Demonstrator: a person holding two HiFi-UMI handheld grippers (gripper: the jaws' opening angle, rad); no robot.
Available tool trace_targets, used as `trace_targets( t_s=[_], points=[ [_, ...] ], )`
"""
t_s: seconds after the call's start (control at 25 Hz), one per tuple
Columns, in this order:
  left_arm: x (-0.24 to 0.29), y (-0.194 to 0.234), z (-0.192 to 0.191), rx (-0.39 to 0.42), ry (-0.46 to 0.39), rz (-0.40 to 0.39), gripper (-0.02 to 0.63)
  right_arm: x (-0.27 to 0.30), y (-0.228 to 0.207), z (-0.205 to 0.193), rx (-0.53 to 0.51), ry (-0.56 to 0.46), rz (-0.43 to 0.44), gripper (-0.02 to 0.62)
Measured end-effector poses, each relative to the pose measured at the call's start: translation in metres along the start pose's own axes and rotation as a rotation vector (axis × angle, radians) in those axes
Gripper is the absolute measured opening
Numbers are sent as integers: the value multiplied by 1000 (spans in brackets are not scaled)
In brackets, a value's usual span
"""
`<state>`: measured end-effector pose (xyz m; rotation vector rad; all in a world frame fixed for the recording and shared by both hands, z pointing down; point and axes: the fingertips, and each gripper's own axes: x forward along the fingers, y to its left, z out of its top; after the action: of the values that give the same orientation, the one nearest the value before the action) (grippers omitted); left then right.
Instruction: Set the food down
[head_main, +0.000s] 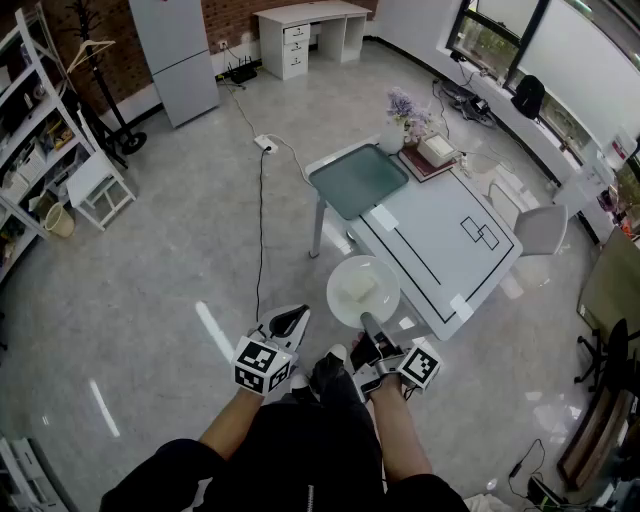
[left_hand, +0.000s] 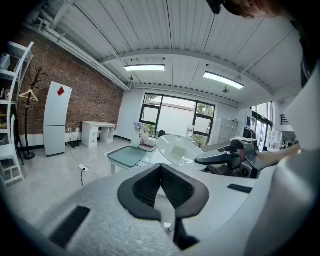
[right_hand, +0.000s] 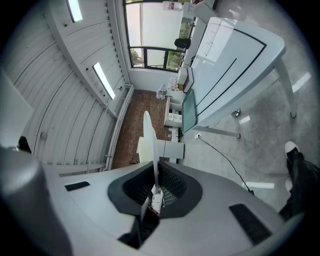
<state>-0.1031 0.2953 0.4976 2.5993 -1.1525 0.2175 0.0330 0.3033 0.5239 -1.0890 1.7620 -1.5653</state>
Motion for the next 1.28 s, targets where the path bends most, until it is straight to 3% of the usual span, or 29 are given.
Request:
trace_targets(
  t_s=[1.28],
  points=[
    [28, -20, -10, 5, 37, -34, 6, -15, -20, 18, 51, -10, -20, 23]
  ],
)
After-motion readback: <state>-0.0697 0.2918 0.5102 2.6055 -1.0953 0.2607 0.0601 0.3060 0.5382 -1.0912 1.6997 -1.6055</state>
